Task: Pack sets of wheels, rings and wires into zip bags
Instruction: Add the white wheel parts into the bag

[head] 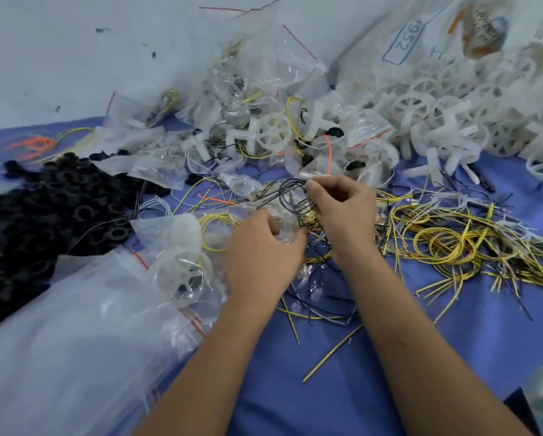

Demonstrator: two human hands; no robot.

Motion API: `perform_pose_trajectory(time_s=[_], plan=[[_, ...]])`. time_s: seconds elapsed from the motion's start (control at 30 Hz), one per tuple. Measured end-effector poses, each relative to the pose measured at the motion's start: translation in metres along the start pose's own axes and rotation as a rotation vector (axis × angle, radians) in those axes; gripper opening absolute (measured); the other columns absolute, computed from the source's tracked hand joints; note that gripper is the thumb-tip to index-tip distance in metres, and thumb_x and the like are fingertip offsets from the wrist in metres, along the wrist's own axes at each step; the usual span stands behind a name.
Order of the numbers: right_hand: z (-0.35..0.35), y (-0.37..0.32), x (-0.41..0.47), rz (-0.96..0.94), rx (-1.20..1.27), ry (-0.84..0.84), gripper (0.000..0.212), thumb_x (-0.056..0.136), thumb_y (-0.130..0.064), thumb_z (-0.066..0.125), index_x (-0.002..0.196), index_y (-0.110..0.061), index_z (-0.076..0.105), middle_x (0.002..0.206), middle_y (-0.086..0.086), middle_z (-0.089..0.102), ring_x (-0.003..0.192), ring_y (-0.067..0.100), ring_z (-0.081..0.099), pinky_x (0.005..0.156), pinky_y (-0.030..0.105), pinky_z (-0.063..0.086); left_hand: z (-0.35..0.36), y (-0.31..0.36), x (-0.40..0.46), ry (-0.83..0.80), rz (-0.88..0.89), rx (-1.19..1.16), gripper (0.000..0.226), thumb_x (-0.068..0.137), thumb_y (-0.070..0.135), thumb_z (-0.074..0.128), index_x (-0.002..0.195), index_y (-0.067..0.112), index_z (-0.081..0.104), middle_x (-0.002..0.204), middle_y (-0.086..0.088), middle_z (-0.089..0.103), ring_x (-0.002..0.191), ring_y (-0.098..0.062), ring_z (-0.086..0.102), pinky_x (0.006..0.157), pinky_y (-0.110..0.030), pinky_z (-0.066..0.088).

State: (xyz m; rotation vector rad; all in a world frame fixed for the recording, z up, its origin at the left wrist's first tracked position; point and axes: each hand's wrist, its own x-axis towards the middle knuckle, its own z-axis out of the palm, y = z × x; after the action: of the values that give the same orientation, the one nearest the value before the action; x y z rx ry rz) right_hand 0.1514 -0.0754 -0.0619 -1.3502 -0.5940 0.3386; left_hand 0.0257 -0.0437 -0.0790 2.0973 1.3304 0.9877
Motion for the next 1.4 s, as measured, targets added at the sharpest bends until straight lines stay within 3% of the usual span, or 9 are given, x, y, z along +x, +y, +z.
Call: perform_pose_trajectory(time_s=[0.23,0.4,0.47,0.57,0.77,0.9,1.13,1.27,1.4], plan=[[-0.006,0.004,0.005,-0.046,-0.111,0.083,0.016,0.087,-0.018,0.077,0.073,-0.025,0.076,0.064,-0.007,0.069,0.061,0.01,0.061,0.062,0.031,0.051,-0.002,-0.007,0.003,0.013,-0.037,-0.022,0.016,0.079,0.029,0.069,0.069,0.023,0.057,0.062,0.01,0.059,0.065,-0.015,0.058,0.053,-0.029,0.037],[-0.005,0.004,0.005,-0.107,-0.164,0.128,0.011,0.086,-0.02,0.077,0.077,-0.026,0.075,0.067,-0.008,0.071,0.063,0.004,0.065,0.062,0.025,0.052,0.001,0.001,0.001,-0.011,0.003,0.154,0.05,0.071,0.07,0.071,0.08,0.025,0.05,0.074,0.008,0.06,0.075,-0.021,0.059,0.06,-0.034,0.039],[-0.005,0.004,0.004,-0.113,-0.172,0.117,0.01,0.087,-0.02,0.077,0.078,-0.026,0.075,0.068,-0.008,0.072,0.064,0.005,0.066,0.063,0.024,0.053,0.001,0.001,0.001,-0.031,0.032,0.231,0.047,0.072,0.065,0.073,0.084,0.025,0.053,0.08,0.007,0.063,0.079,-0.022,0.061,0.061,-0.035,0.041],[-0.006,0.005,0.005,-0.109,-0.157,0.12,0.01,0.087,-0.02,0.077,0.078,-0.026,0.075,0.068,-0.006,0.072,0.064,0.008,0.066,0.063,0.026,0.053,-0.003,-0.004,0.002,-0.032,-0.022,0.088,0.021,0.077,0.038,0.07,0.074,0.023,0.056,0.069,0.008,0.062,0.071,-0.016,0.061,0.058,-0.032,0.043],[-0.009,0.0,0.005,-0.182,-0.239,0.149,0.011,0.087,-0.021,0.077,0.078,-0.026,0.074,0.066,-0.008,0.071,0.062,0.005,0.065,0.06,0.024,0.053,-0.007,-0.009,0.003,0.081,-0.168,-0.251,0.019,0.087,0.022,0.064,0.068,0.022,0.061,0.062,0.009,0.063,0.061,-0.004,0.058,0.056,-0.027,0.041],[-0.011,-0.001,0.002,-0.315,-0.467,-0.007,0.007,0.088,-0.017,0.077,0.082,-0.02,0.074,0.07,-0.01,0.068,0.064,0.003,0.062,0.059,0.011,0.046,-0.009,-0.008,0.003,0.242,-0.129,-0.451,0.02,0.093,0.015,0.061,0.073,0.018,0.057,0.064,0.009,0.058,0.061,-0.009,0.054,0.062,-0.024,0.042],[0.003,-0.01,-0.011,-0.208,-0.269,-0.453,0.008,0.084,-0.003,0.077,0.081,-0.009,0.073,0.074,0.008,0.074,0.068,0.019,0.07,0.065,0.031,0.055,-0.01,0.001,-0.006,0.317,0.256,-0.301,0.015,0.096,0.018,0.061,0.082,0.015,0.056,0.076,0.006,0.057,0.07,-0.019,0.053,0.063,-0.031,0.04],[0.009,-0.008,-0.017,-0.189,-0.315,-0.566,0.013,0.078,-0.001,0.065,0.077,0.01,0.059,0.076,0.034,0.06,0.064,0.032,0.056,0.061,0.052,0.052,-0.009,0.006,-0.011,0.345,0.411,-0.211,0.016,0.096,0.017,0.062,0.082,0.012,0.058,0.081,0.003,0.056,0.076,-0.021,0.049,0.07,-0.027,0.034],[0.009,-0.01,-0.023,0.028,-0.132,-0.713,0.008,0.082,0.013,0.056,0.086,0.021,0.054,0.075,0.023,0.059,0.073,0.023,0.051,0.067,0.041,0.042,-0.01,0.004,-0.011,0.353,0.455,-0.21,0.017,0.097,0.017,0.062,0.081,0.01,0.06,0.08,0.001,0.057,0.076,-0.022,0.049,0.07,-0.029,0.036]])
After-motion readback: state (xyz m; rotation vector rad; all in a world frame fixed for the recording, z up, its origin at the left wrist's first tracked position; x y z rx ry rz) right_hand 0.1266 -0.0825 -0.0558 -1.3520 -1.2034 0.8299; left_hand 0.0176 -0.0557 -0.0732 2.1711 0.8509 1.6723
